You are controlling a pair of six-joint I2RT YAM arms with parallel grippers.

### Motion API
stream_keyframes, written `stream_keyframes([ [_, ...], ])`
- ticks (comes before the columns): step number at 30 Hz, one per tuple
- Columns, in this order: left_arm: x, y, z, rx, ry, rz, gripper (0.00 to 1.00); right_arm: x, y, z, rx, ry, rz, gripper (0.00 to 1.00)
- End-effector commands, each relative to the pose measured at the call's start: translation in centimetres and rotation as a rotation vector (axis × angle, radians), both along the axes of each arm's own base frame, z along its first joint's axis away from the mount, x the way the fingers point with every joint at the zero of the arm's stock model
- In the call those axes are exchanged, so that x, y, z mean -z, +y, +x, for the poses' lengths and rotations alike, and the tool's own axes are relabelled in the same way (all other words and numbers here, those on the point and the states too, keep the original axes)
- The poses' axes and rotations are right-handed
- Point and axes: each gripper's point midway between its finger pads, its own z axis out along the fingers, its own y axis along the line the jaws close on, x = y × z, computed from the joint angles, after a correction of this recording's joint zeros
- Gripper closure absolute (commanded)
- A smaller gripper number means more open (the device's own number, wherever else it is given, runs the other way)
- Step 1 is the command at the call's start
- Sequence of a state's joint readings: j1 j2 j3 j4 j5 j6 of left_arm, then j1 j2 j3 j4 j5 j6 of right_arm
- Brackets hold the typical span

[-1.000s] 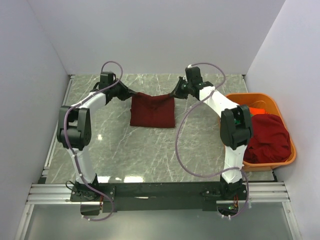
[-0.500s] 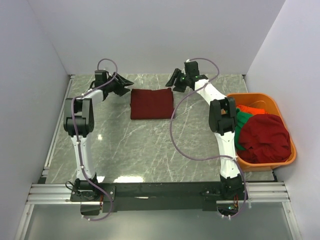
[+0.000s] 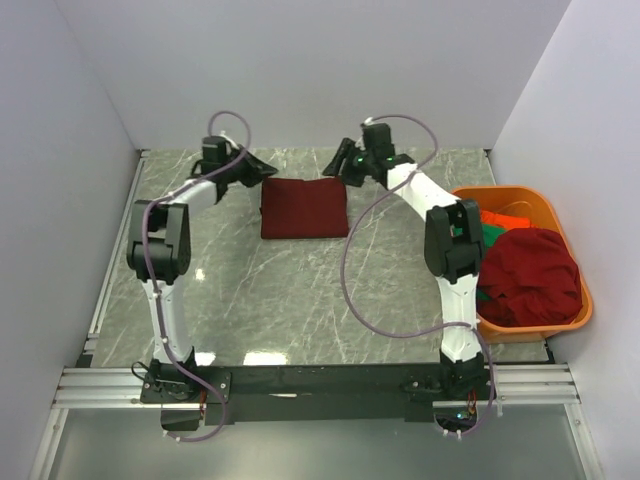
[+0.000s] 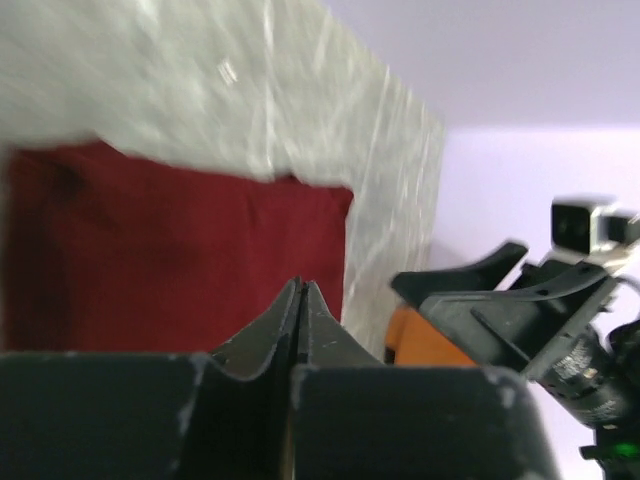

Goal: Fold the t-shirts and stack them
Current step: Fold the tshirt

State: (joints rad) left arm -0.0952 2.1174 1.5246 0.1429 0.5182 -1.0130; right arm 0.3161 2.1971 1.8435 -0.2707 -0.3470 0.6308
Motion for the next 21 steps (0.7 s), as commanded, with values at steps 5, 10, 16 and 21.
stream_keyframes([
  [5, 6.5, -1.9, -1.5, 0.036, 0.118, -0.013, 0.99, 4.6, 2.5, -1.1, -0.048, 0.100, 0.081, 0.40],
  [10, 9.4, -0.7, -2.3, 0.006, 0.176, -0.031, 0.99, 7.9, 0.6, -0.7, -0.002, 0.195, 0.122, 0.39],
  [16, 9.6, 1.5, -2.5, -0.020, 0.172, -0.065, 0.97, 8.8, -0.2, -0.5, 0.021, 0.235, 0.117, 0.39],
  [21, 7.7, 2.6, -1.8, -0.030, 0.134, -0.069, 0.87, 8.0, -0.8, 0.0, 0.024, 0.230, 0.133, 0.39],
])
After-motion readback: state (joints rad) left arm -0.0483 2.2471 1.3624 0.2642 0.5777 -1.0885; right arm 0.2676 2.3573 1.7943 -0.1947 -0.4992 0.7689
